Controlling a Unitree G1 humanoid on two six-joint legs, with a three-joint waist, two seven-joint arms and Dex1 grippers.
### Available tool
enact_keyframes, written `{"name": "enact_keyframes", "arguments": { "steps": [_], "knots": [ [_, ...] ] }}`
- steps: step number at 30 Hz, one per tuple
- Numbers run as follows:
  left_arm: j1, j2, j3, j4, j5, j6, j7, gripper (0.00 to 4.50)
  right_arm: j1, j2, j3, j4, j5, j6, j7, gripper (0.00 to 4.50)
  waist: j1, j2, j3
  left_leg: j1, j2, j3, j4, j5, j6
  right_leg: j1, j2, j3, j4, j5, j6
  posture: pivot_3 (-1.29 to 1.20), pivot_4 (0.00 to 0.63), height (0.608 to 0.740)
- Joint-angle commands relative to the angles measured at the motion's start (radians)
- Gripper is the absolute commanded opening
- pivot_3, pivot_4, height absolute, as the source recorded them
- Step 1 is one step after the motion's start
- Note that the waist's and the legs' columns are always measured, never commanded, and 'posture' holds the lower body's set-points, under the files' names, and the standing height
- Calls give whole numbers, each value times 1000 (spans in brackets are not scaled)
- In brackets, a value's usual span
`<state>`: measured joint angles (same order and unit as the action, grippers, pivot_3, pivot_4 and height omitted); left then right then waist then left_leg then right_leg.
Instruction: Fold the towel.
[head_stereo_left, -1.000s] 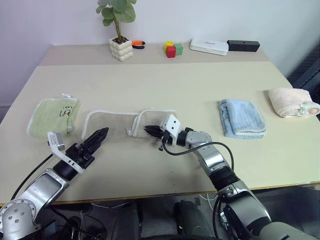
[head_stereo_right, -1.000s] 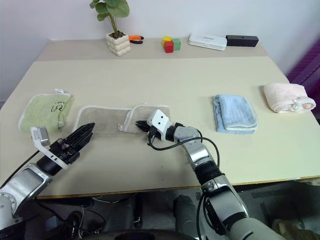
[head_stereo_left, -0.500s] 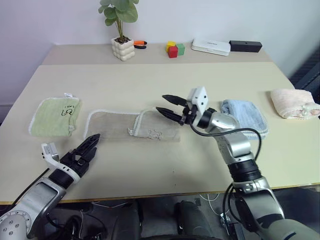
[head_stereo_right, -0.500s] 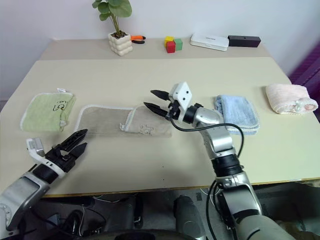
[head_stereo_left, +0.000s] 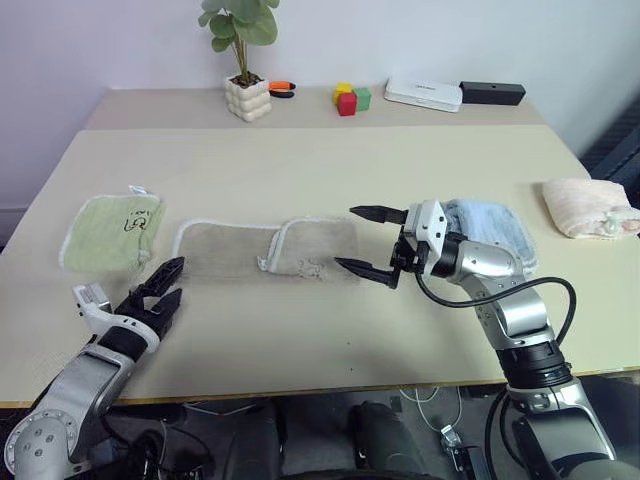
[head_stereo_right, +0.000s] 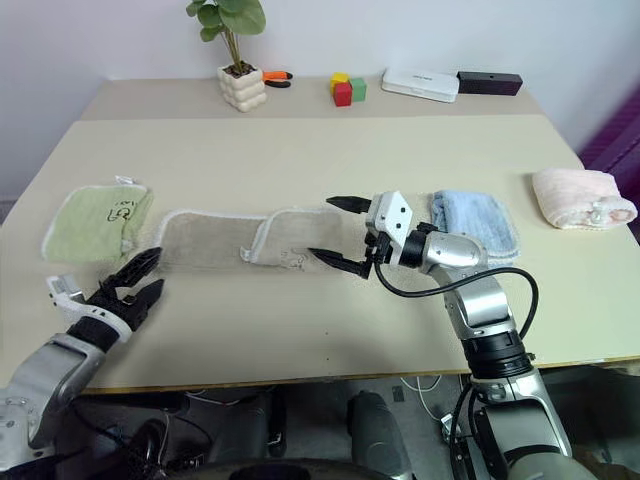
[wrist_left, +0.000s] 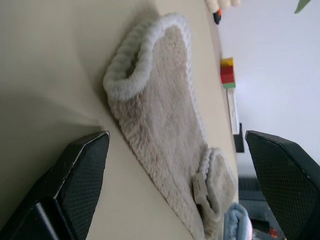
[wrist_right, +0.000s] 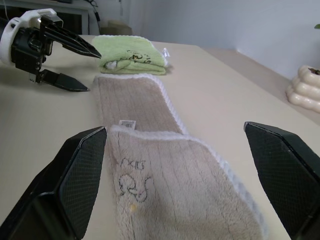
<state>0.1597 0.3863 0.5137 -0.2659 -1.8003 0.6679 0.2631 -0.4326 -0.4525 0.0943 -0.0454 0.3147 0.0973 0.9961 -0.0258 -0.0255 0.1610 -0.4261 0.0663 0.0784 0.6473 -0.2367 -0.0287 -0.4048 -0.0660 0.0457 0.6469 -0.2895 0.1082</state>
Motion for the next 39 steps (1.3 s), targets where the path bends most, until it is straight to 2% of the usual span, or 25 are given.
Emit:
{"name": "enact_keyframes", "arguments": {
  "steps": [1, 5, 7, 9, 14, 15, 16, 19, 21, 24, 26, 28, 34, 36, 39],
  "knots": [
    [-21, -3, -15, 37, 16, -7, 13, 4500, -5, -1, 3, -14, -25, -40, -15, 4466, 7, 0, 0, 0, 0, 0, 0, 0, 0, 0, 0, 0, 0, 0, 0, 0, 150, 735],
    [-68, -7, -47, 91, 20, 12, 16, 4500, -8, 10, 15, -9, -43, -45, -31, 4466, 16, 0, 0, 0, 0, 0, 1, 0, 0, 1, 0, 0, 0, 0, 0, 0, 150, 735],
    [-100, -21, -45, 110, 13, 2, 5, 3956, -10, 15, 19, -14, -47, -44, -40, 4500, 17, 0, 0, 1, 0, 0, 1, 0, 0, 1, 0, 0, 0, 0, 0, 0, 150, 735],
    [-130, -20, -48, 130, 25, 2, 4, 3154, -10, 16, 22, -15, -52, -46, -45, 4500, 16, 0, 0, 1, -1, 0, 1, 0, 0, 2, 0, 0, 0, 0, 0, 0, 150, 735],
    [-156, -15, -56, 152, 41, 18, 5, 691, -1, 14, 22, -15, -63, -49, -52, 4500, 15, 0, 0, 0, 0, 0, 1, 0, 0, 1, 1, 0, 0, 0, 0, 0, 150, 735],
    [-156, -15, -55, 152, 42, 21, 3, 262, -1, 13, 21, -13, -66, -49, -55, 4500, 16, 1, 0, 1, 0, 0, 1, 0, 0, 1, 1, 0, 0, 0, 0, 0, 150, 735],
    [-158, -16, -54, 153, 39, 24, -3, 13, -1, 12, 20, -11, -69, -49, -58, 4500, 16, 1, -1, 1, 0, 0, 1, 0, 0, 1, 1, 0, 0, 0, 0, 0, 150, 735],
    [-161, -10, -50, 133, 41, 34, -33, 13, 6, -6, 5, -4, -70, -52, -51, 4500, 15, 1, 0, 1, 0, 0, 1, 0, 0, 1, 1, 0, 0, 0, 0, 0, 150, 735],
    [-165, 5, -53, 105, 46, 46, -64, 13, 32, -57, -41, -2, -39, -59, -9, 4500, 19, 0, 0, 1, 0, -1, 1, 0, 0, 1, 1, 0, 0, 0, 0, 0, 150, 735],
    [-171, 62, -88, 13, 118, 97, -225, 13, 90, -153, -143, -18, 52, -50, 74, 4500, 29, -2, 2, 0, -1, 0, 1, 0, 0, 2, 0, 0, -2, 0, 0, 0, 150, 735],
    [-195, 76, -104, -27, 110, 115, -291, 13, 128, -211, -196, -15, 83, -56, 108, 4500, 32, -2, 2, 0, -1, 0, 1, 0, 0, 1, 0, 0, -3, 0, 0, 0, 150, 735],
    [-228, 97, -148, -68, 199, 109, -380, 13, 157, -235, -217, -10, 88, -63, 114, 4500, 31, -2, 2, 0, -1, 1, 1, 0, 0, 2, 0, 0, -3, 0, -1, 0, 150, 735],
    [-371, 112, -272, -48, 350, 130, -541, 13, 180, -219, -220, -25, 74, -67, 80, 4500, 15, -1, 2, 1, 0, 0, -1, 0, 0, 2, 1, 1, -3, 0, -1, 0, 150, 735],
    [-463, 111, -412, 1, 519, 114, -665, 13, 188, -212, -214, -34, 61, -73, 61, 4500, 16, -1, 2, 0, 0, 0, -1, 0, 0, 2, 2, 0, -3, 1, 0, 0, 150, 735],
    [-558, 53, -505, 96, 623, 113, -746, 13, 193, -213, -215, -32, 47, -85, 42, 4500, 25, -1, 2, 0, -1, -1, 1, 0, 0, 2, 2, 0, -4, 1, 0, 0, 150, 735]
  ]
}}
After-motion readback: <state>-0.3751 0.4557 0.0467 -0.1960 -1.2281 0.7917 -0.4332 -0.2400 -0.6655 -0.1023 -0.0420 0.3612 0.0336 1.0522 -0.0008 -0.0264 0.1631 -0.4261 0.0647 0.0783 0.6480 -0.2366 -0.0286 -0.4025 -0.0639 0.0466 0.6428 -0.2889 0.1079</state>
